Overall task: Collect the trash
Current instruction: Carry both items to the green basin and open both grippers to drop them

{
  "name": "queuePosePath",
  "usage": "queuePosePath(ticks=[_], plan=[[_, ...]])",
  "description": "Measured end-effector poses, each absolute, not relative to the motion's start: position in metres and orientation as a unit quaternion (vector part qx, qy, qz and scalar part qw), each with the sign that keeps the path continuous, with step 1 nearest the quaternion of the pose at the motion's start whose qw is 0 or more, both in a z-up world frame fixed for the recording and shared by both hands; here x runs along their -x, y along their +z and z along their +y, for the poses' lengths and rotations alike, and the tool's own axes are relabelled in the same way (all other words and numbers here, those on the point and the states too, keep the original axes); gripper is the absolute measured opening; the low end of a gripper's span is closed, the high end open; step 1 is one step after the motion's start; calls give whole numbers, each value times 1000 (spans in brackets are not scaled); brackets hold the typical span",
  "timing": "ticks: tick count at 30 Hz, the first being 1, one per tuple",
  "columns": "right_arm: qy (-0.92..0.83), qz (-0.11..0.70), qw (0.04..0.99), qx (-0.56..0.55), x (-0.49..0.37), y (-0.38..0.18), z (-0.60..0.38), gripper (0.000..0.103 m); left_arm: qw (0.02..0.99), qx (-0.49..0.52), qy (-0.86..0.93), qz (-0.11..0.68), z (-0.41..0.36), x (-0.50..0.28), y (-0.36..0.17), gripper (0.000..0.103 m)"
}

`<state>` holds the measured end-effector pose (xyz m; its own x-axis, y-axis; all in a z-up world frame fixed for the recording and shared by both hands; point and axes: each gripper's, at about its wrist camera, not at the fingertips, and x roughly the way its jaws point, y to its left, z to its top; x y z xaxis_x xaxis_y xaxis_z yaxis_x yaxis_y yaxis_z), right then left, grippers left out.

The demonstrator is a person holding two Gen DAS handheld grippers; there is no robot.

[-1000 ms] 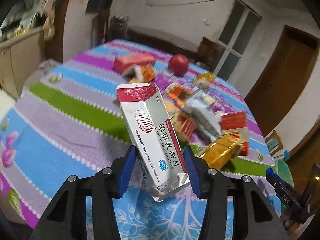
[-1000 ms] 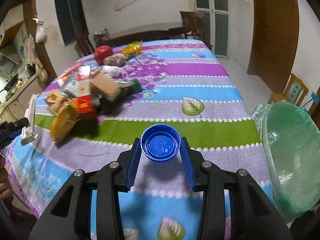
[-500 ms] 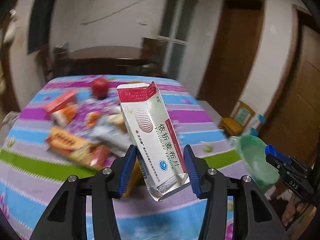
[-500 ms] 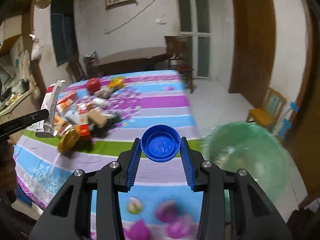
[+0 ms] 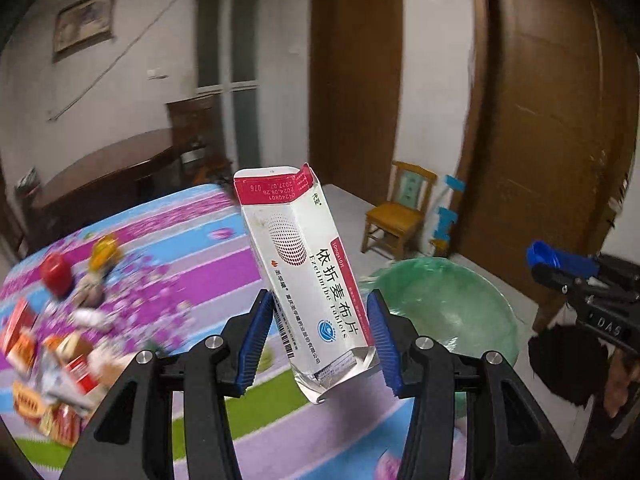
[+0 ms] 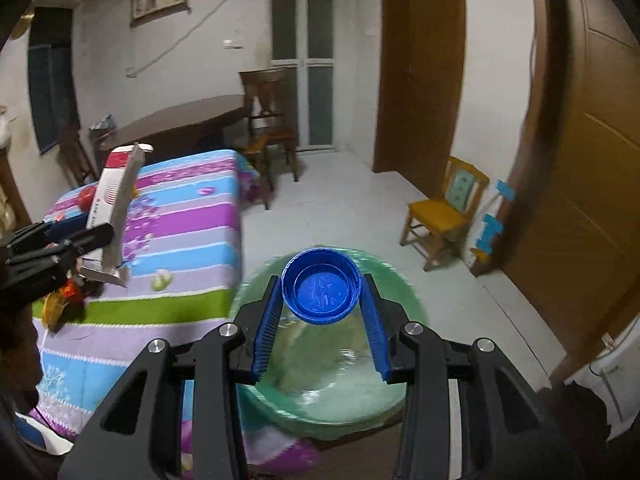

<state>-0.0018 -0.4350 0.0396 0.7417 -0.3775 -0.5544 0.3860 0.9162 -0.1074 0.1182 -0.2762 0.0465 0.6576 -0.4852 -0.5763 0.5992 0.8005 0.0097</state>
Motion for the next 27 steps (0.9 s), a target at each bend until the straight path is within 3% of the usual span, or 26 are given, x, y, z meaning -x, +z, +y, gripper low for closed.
queuePosePath(ticks=[10,27], plan=[[-222,316,922,-14,-1,40,-465,38,874,-155,-356,292,-366,-131,25,50],[-208,345,914,-54,-19,34,-492,38,848,-202,-388,299,-406,-135,-7,51]])
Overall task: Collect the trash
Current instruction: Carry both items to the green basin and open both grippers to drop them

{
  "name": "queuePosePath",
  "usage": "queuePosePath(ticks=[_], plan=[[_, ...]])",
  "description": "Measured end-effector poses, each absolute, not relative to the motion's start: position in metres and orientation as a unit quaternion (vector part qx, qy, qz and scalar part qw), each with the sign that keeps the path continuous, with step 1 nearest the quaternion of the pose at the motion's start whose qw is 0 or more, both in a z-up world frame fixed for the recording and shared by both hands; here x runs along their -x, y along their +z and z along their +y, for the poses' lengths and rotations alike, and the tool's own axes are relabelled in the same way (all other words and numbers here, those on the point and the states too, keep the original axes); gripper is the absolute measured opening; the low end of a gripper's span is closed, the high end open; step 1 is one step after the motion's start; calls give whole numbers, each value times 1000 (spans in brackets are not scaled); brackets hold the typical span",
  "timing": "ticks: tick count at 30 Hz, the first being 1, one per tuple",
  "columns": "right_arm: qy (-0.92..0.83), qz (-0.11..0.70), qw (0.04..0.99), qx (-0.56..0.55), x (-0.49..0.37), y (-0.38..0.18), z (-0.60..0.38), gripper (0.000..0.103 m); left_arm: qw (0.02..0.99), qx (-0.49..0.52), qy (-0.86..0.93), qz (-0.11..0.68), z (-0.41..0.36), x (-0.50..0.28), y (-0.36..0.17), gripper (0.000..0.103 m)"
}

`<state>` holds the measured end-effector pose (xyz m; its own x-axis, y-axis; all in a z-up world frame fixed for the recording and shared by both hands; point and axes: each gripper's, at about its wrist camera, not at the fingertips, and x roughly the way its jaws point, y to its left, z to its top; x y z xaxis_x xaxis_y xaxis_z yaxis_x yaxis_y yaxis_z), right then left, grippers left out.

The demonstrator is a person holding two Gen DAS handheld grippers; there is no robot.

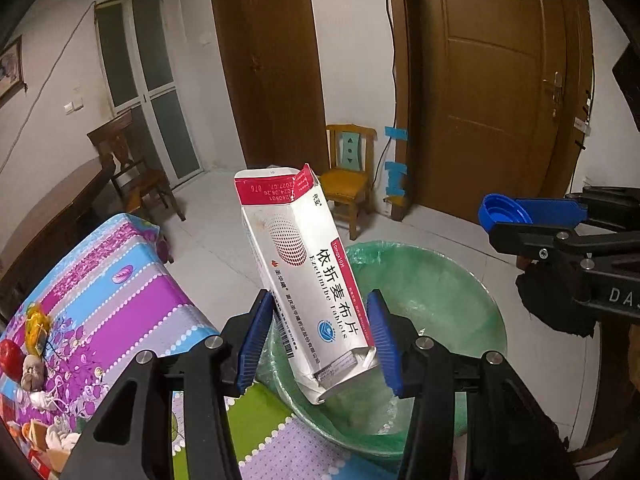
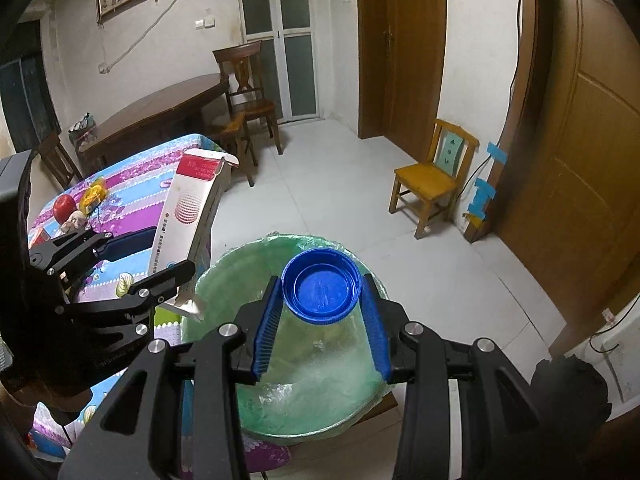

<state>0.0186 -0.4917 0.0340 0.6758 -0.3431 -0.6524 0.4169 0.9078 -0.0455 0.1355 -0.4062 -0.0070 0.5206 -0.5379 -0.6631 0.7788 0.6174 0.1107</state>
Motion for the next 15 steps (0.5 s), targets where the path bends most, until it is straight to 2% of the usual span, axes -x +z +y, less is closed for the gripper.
queuePosePath(ticks=[14,15], plan=[[-193,370,907,-60,-35,19,-511,39,823,-219,-415,320,-416,-154,-33,53],[-192,374,906,-60,-38,17,-514,48,820,-216,-419,324,-418,-157,-35,57]])
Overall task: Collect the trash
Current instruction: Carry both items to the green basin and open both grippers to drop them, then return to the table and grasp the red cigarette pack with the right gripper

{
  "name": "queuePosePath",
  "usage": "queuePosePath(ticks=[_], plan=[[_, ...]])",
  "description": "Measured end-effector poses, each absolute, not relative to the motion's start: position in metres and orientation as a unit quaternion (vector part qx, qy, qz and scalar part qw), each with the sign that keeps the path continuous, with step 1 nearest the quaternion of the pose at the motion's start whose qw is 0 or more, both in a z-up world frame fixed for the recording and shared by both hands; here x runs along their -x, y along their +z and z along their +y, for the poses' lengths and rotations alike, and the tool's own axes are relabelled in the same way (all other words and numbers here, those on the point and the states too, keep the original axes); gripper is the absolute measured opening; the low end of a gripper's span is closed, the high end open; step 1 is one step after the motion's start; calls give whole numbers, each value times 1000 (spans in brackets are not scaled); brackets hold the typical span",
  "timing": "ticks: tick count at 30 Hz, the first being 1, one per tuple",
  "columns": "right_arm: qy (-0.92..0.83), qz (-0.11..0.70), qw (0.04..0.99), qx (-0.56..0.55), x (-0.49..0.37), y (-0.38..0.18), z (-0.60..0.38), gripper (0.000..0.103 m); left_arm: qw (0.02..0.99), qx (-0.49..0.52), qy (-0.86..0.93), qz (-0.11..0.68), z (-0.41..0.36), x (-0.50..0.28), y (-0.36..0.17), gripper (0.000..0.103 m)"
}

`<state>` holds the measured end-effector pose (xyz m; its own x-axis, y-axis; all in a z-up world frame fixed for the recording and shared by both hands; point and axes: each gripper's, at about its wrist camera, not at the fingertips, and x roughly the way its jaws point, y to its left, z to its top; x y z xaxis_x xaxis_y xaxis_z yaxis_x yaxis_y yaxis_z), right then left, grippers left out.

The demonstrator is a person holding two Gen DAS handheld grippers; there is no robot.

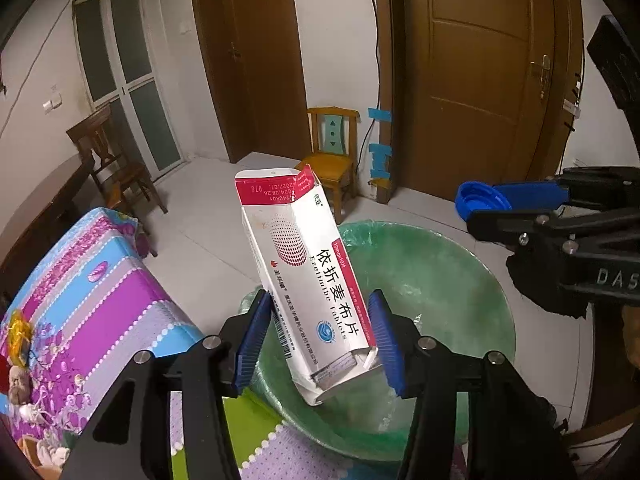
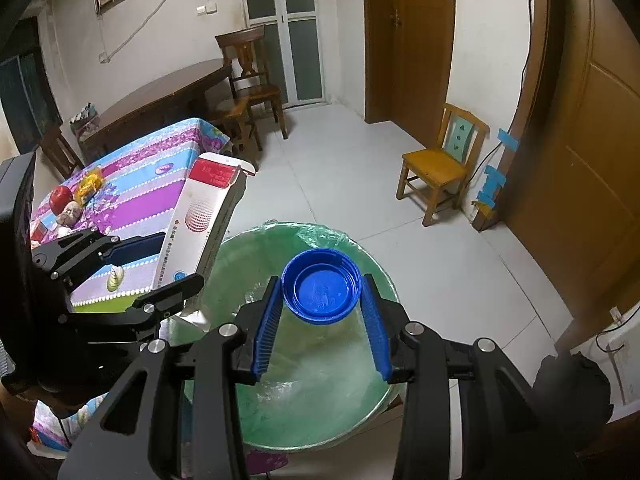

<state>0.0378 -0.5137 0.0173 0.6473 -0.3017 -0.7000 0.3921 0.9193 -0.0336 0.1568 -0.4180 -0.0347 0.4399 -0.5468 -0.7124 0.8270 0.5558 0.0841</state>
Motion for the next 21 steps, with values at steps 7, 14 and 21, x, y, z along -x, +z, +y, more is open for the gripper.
queuePosePath(ticks=[7,14,21], plan=[[-206,363,906,-64,-38,13,-525,71,823,-213,-398,345,-419,-174,-42,63],[-218,346,911,-62,-20,12,-522,71,850,-195,-378,311,-383,-156,-29,66],[-216,309,925,-50,-13,13,-491,71,867,-189,-356,291,-330,-124,-28,72]])
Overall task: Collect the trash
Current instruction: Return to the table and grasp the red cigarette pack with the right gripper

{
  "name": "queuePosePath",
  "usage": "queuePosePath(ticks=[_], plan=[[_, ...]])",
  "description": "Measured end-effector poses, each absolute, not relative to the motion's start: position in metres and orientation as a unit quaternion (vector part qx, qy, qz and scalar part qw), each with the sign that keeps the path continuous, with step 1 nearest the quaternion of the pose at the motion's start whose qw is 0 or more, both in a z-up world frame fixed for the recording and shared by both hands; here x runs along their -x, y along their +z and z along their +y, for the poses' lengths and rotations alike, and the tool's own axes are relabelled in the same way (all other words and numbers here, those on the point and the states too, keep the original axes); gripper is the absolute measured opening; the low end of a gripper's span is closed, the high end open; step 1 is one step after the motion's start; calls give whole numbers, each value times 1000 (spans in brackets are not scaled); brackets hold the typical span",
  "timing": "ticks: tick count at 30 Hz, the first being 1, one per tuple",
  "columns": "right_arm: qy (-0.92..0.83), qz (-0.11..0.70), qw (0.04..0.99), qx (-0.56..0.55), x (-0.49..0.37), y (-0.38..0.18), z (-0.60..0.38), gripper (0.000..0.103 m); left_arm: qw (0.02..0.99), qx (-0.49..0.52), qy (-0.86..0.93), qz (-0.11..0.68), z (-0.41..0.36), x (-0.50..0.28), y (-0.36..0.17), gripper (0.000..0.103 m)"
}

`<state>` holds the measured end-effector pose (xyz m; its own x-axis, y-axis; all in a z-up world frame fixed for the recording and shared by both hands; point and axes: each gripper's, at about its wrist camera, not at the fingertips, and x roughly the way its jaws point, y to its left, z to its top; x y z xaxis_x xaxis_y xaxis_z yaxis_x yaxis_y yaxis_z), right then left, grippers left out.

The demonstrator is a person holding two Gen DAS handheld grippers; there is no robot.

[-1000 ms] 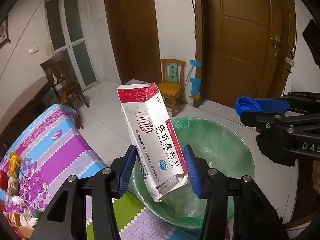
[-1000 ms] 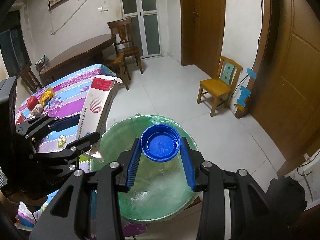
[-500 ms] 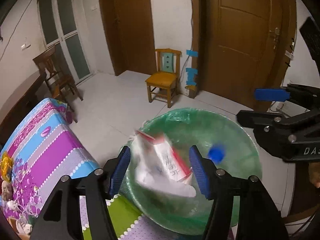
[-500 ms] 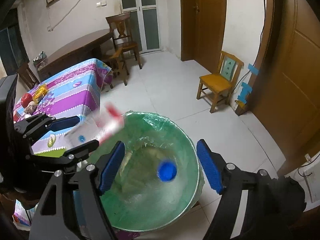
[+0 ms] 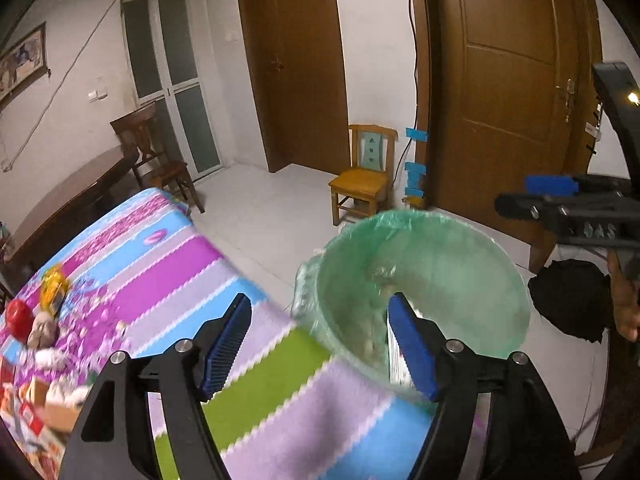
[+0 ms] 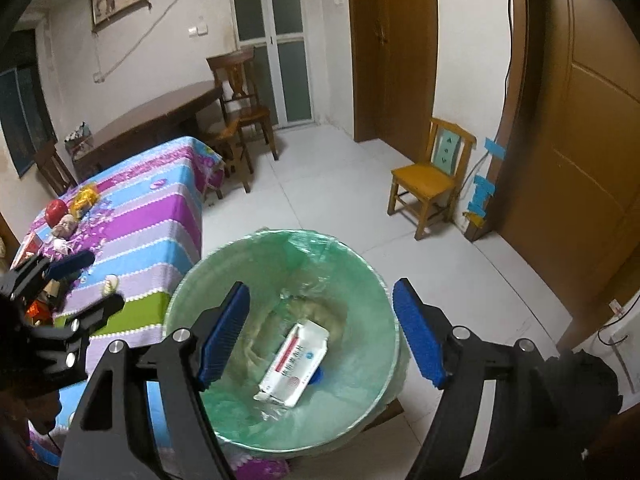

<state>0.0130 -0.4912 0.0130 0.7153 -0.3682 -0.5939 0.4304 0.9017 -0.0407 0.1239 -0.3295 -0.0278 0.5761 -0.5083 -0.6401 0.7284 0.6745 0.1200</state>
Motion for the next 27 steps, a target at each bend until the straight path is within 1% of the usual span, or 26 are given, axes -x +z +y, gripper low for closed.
queuePosePath(ticks=[3,7,11,16,19,21,22,24,27], plan=[[-204,279,938,-25,-9,16,-461,71,871,-196,-352,280,-299,-107,-30,74],[-170,247,954,-14,-9,13,-421,71,879,-193,-340,275,-240,-87,-34,76],[-103,241,965,-25,-21,0,-379,71,882,-182,-324,290,-173,-71,-40,77],[-21,259,965,-26,-49,-22,-329,71,891,-150,-290,315,-89,-63,-46,79],[24,279,959,-32,-70,-35,-300,64,901,-130,-264,320,-39,-62,-48,80],[51,291,955,-39,-83,-42,-283,57,902,-122,-257,324,-15,-65,-51,80],[65,296,952,-40,-89,-45,-274,55,899,-121,-261,329,-8,-68,-52,80],[95,307,946,-41,-104,-49,-254,49,894,-124,-273,333,5,-72,-56,80],[123,315,941,-35,-119,-50,-231,46,890,-149,-271,333,12,-79,-63,80]])
